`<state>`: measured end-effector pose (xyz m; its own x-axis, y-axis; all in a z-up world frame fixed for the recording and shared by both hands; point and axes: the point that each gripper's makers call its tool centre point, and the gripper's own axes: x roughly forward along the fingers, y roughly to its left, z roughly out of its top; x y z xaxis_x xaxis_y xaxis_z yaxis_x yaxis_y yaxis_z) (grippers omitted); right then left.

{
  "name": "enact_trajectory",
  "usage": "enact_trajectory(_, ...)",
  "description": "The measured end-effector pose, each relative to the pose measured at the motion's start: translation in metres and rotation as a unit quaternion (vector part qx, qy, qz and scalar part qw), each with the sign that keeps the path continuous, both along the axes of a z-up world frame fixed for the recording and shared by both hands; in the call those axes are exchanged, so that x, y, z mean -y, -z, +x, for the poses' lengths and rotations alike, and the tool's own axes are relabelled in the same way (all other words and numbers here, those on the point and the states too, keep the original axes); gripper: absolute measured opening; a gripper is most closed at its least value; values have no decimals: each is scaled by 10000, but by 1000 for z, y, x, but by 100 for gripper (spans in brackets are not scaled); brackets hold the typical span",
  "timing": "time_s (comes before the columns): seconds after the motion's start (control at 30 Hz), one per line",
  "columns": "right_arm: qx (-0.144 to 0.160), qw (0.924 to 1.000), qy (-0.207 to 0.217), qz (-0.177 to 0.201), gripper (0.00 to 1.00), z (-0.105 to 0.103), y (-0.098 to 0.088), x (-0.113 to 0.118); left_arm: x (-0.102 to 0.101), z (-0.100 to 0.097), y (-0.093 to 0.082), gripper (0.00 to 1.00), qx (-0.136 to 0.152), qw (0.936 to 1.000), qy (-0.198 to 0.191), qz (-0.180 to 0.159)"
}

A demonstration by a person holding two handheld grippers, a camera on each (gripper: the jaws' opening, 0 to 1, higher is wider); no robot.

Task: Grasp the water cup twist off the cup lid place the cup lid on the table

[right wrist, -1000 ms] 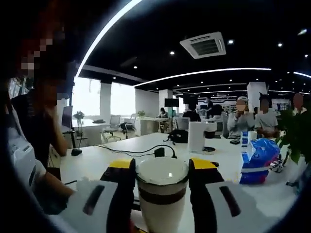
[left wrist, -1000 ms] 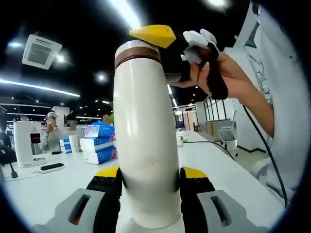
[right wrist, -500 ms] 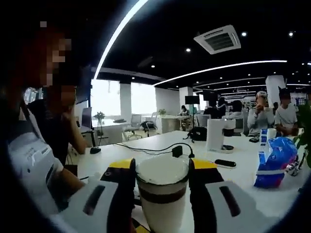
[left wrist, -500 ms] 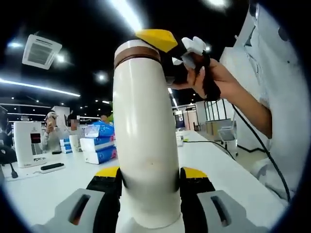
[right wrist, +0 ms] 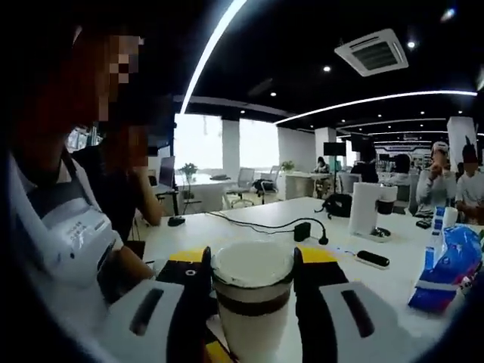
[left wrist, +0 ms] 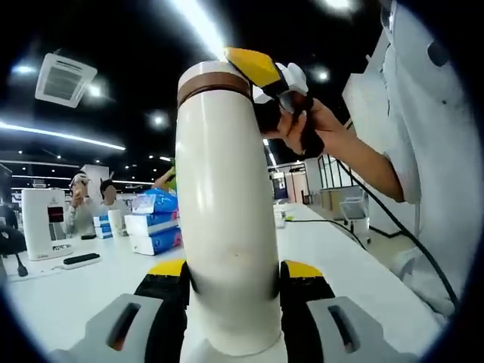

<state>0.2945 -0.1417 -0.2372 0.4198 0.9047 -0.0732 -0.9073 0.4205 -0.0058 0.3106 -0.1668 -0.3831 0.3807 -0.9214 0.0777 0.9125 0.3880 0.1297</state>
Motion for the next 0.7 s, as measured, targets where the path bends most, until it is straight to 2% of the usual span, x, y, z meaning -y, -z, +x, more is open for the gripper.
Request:
enact_trajectory(0.27, 38, 9975, -677, -172, 46, -5, 1, -2, 0, 0, 1, 48, -14, 10000, 3, -8)
enact_trajectory(0.43, 38, 9943, -1060, -77, 46, -6, 2, -3, 0, 0, 1, 48, -27, 10000, 7, -19)
enact_trajectory(0.57, 47, 9928, -1193, -32, 46, -8, 2, -4, 0, 0, 0, 48, -28, 10000, -1, -25)
enact_trajectory(0.7, 97, 9938, -1109, -27, 46, -11, 3, -7, 0, 0, 0, 48, -18, 10000, 1, -18)
